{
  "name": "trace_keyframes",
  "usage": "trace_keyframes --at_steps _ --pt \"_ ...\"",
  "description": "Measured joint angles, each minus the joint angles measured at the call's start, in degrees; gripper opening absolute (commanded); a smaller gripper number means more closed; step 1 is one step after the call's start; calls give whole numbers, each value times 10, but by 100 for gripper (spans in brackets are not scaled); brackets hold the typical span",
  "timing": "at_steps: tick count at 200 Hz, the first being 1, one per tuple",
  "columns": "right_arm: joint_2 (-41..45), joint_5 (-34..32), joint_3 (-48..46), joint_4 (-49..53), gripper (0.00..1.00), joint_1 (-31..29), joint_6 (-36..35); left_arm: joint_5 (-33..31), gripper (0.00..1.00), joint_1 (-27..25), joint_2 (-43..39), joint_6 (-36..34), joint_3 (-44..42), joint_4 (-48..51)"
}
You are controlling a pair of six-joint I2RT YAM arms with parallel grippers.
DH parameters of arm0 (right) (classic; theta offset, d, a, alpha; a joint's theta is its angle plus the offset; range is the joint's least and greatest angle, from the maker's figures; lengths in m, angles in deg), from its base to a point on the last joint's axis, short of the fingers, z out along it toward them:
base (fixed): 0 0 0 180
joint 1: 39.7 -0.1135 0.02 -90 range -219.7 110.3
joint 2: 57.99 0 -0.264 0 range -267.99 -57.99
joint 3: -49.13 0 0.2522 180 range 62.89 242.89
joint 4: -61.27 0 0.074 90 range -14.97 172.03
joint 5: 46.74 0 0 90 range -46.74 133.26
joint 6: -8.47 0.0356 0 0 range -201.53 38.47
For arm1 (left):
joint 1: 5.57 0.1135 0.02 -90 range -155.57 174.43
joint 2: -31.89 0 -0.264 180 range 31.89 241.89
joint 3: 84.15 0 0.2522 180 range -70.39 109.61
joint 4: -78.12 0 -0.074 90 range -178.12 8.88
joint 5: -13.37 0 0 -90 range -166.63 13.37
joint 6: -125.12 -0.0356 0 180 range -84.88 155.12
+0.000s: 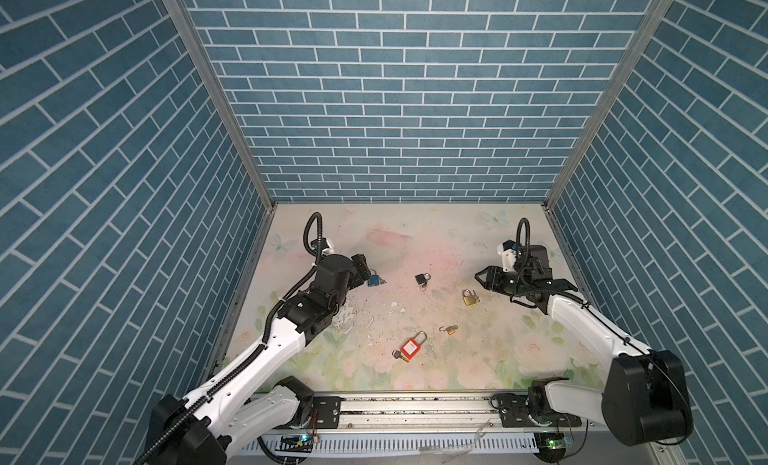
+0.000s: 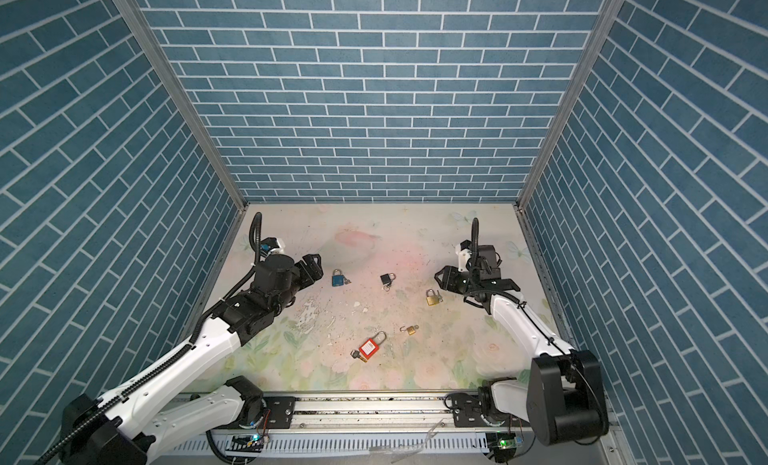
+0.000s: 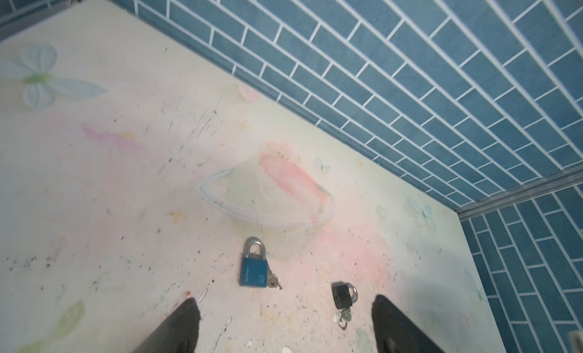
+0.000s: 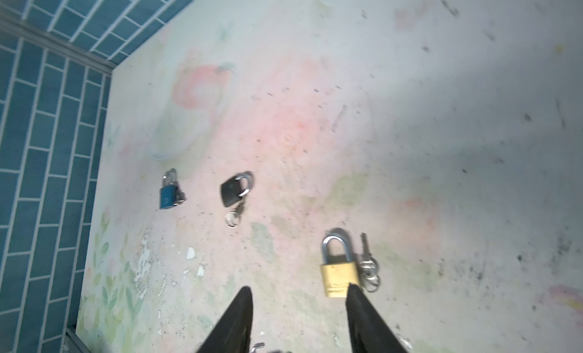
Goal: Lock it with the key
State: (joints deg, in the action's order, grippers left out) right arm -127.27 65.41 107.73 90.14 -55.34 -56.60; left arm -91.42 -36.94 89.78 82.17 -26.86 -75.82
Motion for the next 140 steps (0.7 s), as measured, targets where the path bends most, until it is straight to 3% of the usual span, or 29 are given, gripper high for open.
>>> trace_keyframes --at_steps 41,80,140 --pt "18 -44 16 82 50 -131 -26 53 87 -29 45 -12 43 76" --pt "-2 -51 -2 130 51 -175 -38 50 87 -96 60 9 54 135" --pt "-118 -50 26 182 52 -242 -36 41 86 -122 21 52 21 165"
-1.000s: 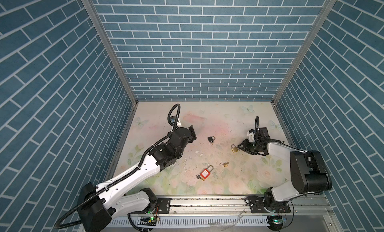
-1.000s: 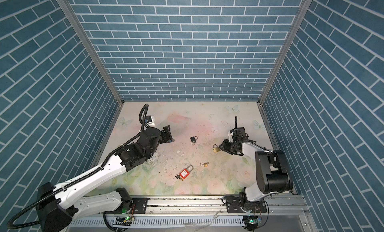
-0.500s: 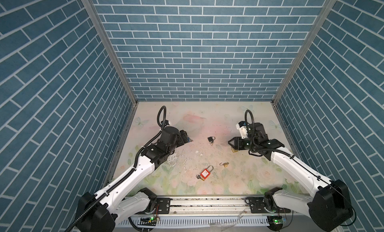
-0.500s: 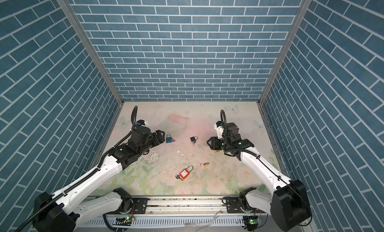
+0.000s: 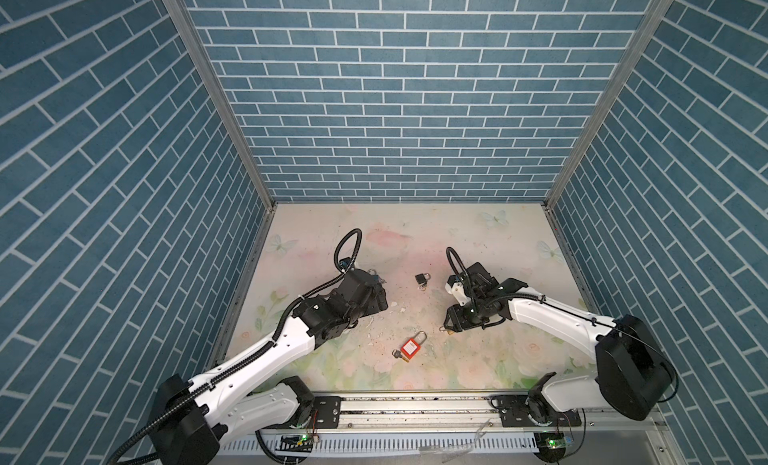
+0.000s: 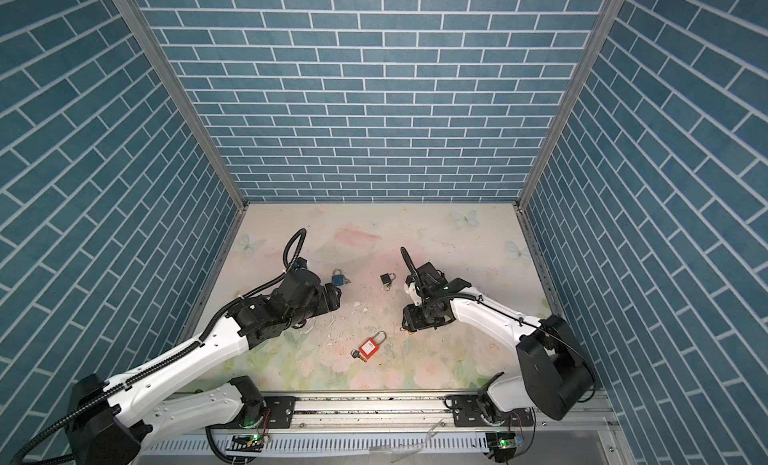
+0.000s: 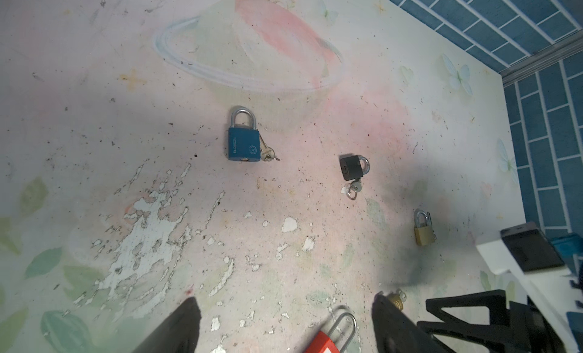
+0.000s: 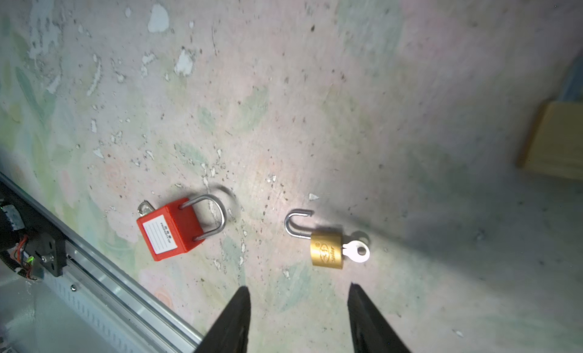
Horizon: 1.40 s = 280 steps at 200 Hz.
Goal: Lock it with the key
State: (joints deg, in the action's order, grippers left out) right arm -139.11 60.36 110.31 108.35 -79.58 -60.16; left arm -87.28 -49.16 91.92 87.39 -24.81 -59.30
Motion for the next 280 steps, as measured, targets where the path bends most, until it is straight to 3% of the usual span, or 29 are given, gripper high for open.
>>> trace_keyframes --at_steps 120,280 --pt "-35 -5 -35 -67 58 -15 74 -5 87 0 -9 -13 -8 5" --pt "-67 14 -33 -145 51 -64 136 -12 87 2 -16 -19 -9 9"
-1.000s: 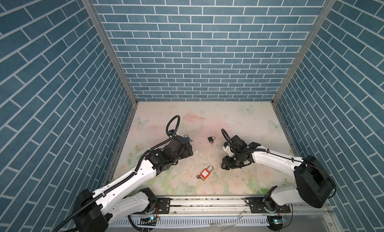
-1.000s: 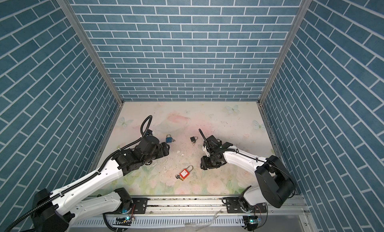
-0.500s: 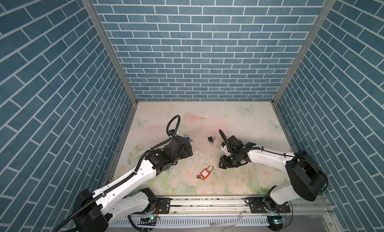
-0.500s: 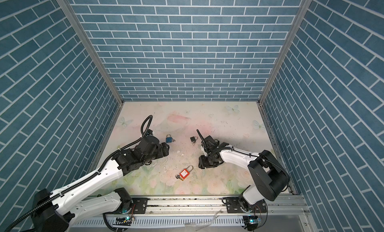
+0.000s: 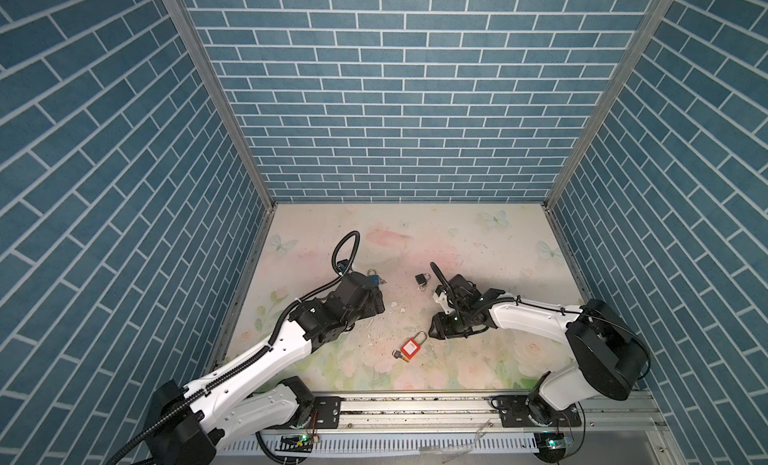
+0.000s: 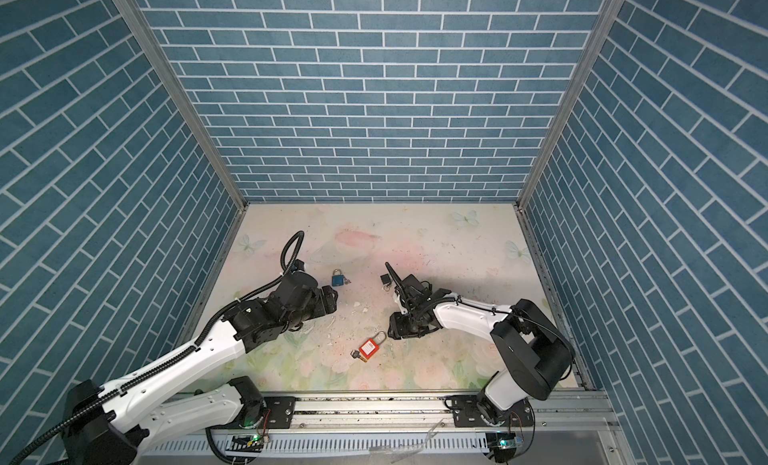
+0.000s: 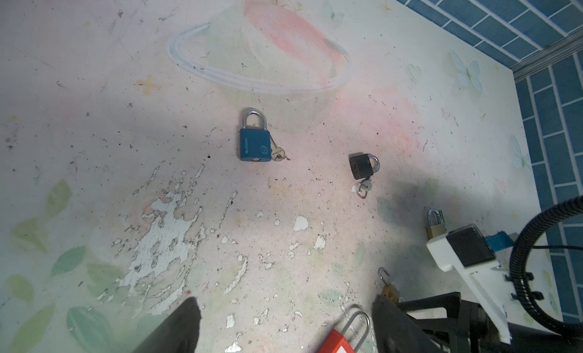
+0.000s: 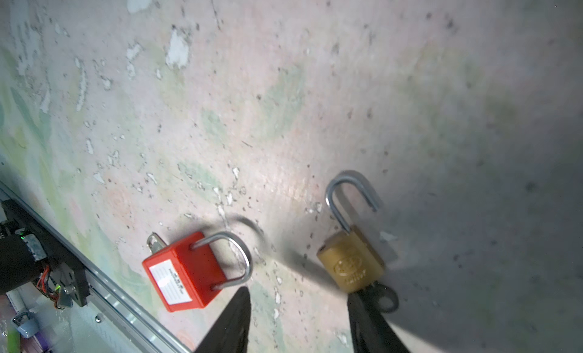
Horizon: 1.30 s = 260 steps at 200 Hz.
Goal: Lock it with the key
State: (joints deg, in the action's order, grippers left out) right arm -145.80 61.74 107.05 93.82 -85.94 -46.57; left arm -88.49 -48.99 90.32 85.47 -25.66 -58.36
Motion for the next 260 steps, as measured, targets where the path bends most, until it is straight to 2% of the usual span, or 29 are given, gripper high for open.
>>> trace_keyframes --at_steps 37,74,94,114,141,163,176,182,186,209,225,260 --pt "-5 0 2 -31 49 10 2 -2 86 0 -4 7 0 14" --pt "2 4 15 -43 49 18 2 -6 81 -4 -6 28 0 30" --pt "40 1 15 -39 50 24 2 -10 78 -20 -5 47 0 30" --pt "117 -21 15 -29 53 35 2 -14 76 -45 13 76 3 29" --pt "221 -97 15 6 59 62 8 -20 76 -84 90 132 42 38" --pt "273 -131 -13 21 61 116 13 -17 76 -112 171 199 110 57" --pt "294 -136 -46 26 71 157 17 -11 74 -125 221 242 157 72" --pt "301 -138 -59 30 86 173 21 -7 73 -131 245 259 181 82" --pt "307 -139 -69 34 89 184 27 -4 73 -136 263 274 198 89" --pt "335 -143 -102 50 91 217 26 23 72 -160 359 330 286 122" --pt "354 -144 -102 54 88 230 22 48 71 -173 417 359 330 132" --pt "379 -143 -102 53 83 246 5 96 62 -188 520 395 397 146"
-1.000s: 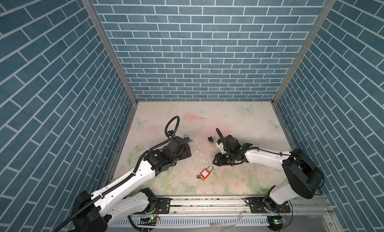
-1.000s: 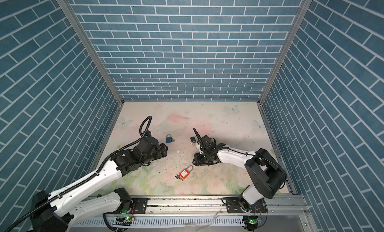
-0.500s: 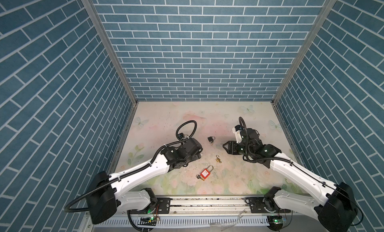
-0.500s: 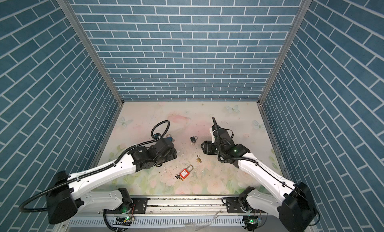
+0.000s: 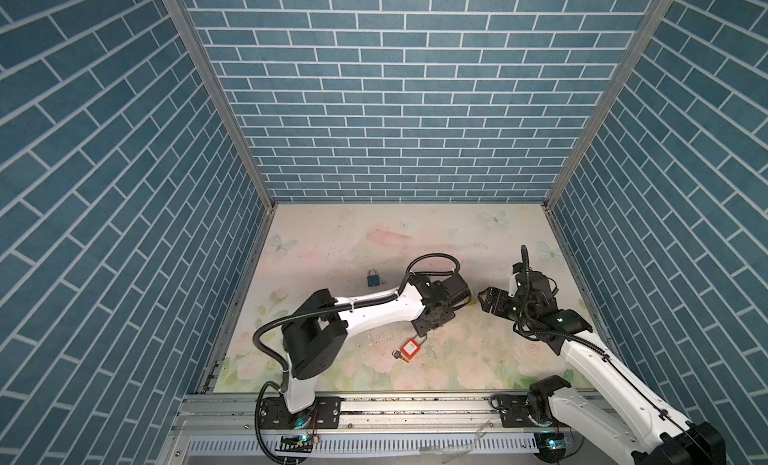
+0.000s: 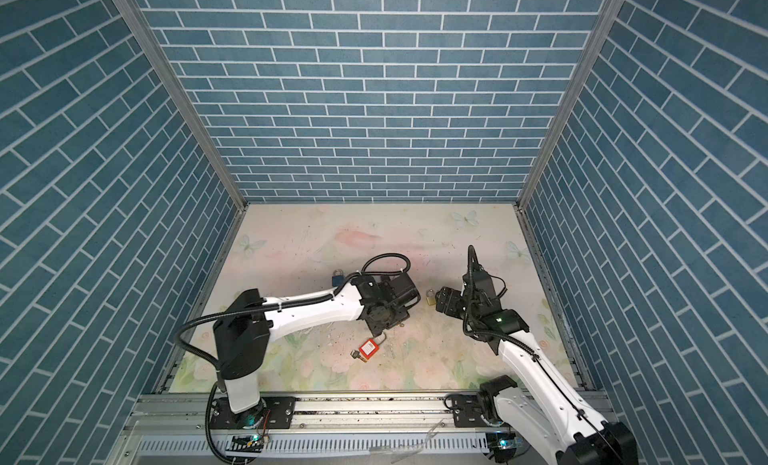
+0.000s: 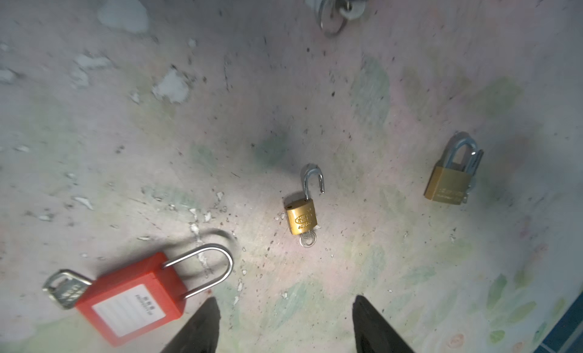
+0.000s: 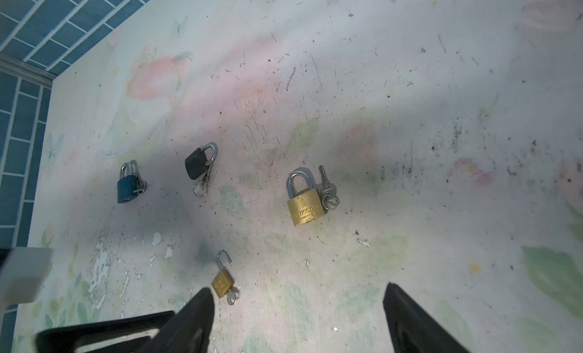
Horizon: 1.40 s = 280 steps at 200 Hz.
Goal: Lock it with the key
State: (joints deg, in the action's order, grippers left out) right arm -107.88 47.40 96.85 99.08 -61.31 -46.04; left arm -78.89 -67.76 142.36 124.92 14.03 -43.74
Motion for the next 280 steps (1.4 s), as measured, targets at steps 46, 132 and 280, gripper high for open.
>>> trace_keyframes --at_steps 46,132,280 --pt "12 6 -1 0 83 17 -10 13 60 1 81 24 83 28" --pt "2 17 -19 -5 82 42 -19 6 50 18 158 45 171 98" --pt "-19 40 -19 -22 81 53 -25 -2 23 29 197 33 199 132"
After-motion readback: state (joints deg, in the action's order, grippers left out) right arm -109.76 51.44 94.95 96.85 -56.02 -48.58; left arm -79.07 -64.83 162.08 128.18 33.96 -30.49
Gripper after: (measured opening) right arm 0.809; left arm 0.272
